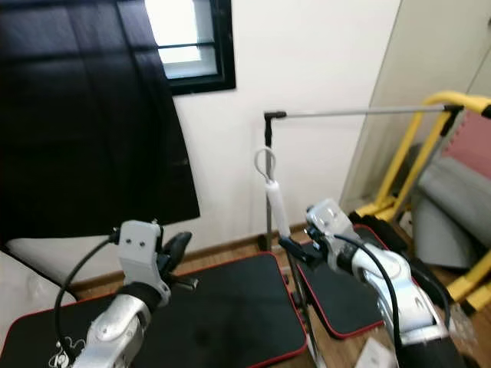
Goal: Sweep floor
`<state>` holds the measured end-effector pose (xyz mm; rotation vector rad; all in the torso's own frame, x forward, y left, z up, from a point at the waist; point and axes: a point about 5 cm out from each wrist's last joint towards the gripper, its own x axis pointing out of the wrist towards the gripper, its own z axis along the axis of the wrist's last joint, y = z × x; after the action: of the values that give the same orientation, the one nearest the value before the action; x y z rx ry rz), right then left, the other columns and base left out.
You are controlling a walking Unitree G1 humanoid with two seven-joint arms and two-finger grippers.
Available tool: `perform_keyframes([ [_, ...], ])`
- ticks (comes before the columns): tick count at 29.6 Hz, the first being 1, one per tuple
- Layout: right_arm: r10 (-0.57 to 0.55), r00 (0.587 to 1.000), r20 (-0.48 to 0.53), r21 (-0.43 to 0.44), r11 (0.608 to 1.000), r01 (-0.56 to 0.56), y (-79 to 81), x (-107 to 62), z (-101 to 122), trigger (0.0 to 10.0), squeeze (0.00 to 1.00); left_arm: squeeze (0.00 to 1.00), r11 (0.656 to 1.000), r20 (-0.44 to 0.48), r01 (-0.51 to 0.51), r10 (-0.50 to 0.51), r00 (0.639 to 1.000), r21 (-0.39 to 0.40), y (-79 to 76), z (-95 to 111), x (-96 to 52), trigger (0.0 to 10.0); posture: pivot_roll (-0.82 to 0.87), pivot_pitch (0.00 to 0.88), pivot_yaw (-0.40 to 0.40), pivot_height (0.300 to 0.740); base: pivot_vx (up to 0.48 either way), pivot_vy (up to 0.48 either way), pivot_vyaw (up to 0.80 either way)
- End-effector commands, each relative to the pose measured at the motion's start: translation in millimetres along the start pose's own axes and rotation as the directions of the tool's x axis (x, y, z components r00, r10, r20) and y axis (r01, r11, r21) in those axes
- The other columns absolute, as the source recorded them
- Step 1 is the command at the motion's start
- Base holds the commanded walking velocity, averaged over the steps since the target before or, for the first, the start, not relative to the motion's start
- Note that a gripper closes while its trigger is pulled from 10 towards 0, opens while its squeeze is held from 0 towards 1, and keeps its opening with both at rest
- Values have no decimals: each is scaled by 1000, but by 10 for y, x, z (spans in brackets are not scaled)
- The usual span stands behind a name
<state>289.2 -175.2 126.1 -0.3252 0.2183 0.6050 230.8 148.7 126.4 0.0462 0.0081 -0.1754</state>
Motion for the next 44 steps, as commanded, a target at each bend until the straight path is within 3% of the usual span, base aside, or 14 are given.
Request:
perform_keyframes([
  [1,-4,999,-35,10,1000,4,6,26,-42,10000,0,0,999,-12,42,-42,999,-8,-47,-6,-14,10000,-68,0,-87,740,0,0,0],
  [8,-45,995,-91,95,994,53,-41,125,-47,10000,0,0,984,19,177,-177,984,-11,-201,108,-84,10000,-53,0,-101,740,0,0,0],
  [10,0,997,-72,114,993,9,9,189,26,10000,0,0,947,21,323,-323,946,7,-344,199,-195,10000,-37,20,-112,740,0,0,0],
  [15,6,998,-64,117,993,1,33,230,59,10000,0,0,910,17,414,-414,910,21,-429,259,-294,10000,-21,40,-116,740,0,0,0],
  [19,-47,997,-62,159,986,56,34,352,82,10000,0,0,840,-22,539,-539,842,67,-536,330,-450,10000,-1,65,-114,740,0,0,0],
  [23,-57,997,-57,169,983,66,45,388,89,10000,0,0,822,-38,563,-562,826,88,-551,349,-483,10000,10,81,-111,740,0,0,0],
  [24,-65,997,-38,179,981,71,65,467,127,10000,0,0,791,-70,600,-596,800,118,-554,356,-516,10000,15,98,-102,740,0,0,0],
  [26,-71,997,-26,193,978,74,71,530,152,10000,0,0,774,-94,620,-613,784,131,-555,361,-536,10000,15,104,-99,740,0,0,0],
  [37,-127,991,47,193,974,116,34,646,309,10000,0,0,752,-135,646,-632,763,130,-570,386,-615,10000,39,135,-91,740,0,0,0],
  [38,-149,987,57,186,973,136,13,665,330,6157,0,0,751,-139,647,-633,762,129,-571,388,-623,10000,38,133,-91,740,0,0,0],
  [40,-163,985,65,182,972,149,-1,678,344,6157,0,0,751,-141,648,-633,761,129,-572,390,-627,10000,38,133,-91,740,0,0,0],
  [41,-176,982,75,174,972,160,-13,694,365,667,0,0,751,-142,648,-633,761,128,-574,391,-626,10000,38,131,-91,740,0,0,0],
  [43,-182,980,82,169,971,167,-21,708,377,667,0,0,751,-143,648,-633,761,128,-576,394,-624,10000,38,131,-91,740,0,0,0],
  [44,-189,978,91,168,971,172,-27,719,404,0,0,0,751,-142,648,-633,761,129,-578,398,-620,10000,37,126,-95,740,0,0,0],
])
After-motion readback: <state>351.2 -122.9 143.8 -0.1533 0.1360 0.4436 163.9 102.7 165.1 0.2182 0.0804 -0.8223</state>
